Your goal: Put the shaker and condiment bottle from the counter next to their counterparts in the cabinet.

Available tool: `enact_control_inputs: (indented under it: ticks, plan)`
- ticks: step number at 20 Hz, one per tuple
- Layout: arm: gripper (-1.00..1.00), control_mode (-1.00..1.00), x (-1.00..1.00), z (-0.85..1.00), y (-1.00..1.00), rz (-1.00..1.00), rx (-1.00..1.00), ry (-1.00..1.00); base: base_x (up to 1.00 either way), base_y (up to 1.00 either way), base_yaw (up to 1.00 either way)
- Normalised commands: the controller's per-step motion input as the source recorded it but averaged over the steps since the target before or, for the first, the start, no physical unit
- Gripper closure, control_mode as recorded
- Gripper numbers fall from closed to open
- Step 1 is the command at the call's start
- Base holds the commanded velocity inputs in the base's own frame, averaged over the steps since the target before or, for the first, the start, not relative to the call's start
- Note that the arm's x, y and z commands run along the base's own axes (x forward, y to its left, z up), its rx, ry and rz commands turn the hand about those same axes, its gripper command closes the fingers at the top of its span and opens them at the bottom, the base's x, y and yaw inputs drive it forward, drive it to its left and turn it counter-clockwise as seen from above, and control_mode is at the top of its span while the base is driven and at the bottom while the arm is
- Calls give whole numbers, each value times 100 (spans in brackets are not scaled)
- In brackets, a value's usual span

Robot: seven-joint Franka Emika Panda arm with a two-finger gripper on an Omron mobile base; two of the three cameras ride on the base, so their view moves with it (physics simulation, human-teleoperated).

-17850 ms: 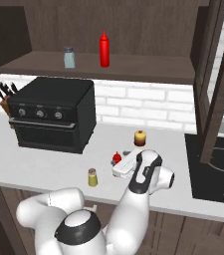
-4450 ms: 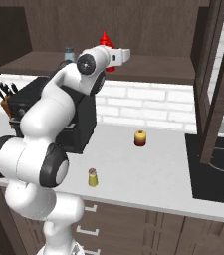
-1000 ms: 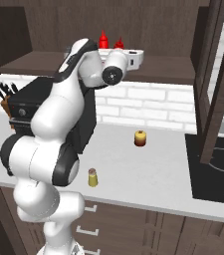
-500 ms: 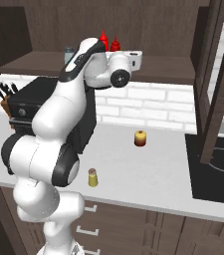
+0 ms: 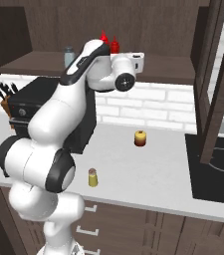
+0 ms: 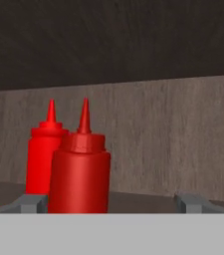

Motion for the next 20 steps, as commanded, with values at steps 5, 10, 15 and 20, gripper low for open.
enact_control_inputs:
  ticks: [5,10,15,20]
  plan:
    - [-100,-100,-30,-5,-4,1,0,0,0,0,0]
    - [-100,-100,-20,-3,0,3,0,0,0,0,0]
    - [-100,-100,-48,-6,0,1,0,0,0,0,0]
    - [-100,-100,-68,-7,0,0,0,0,0,0,0]
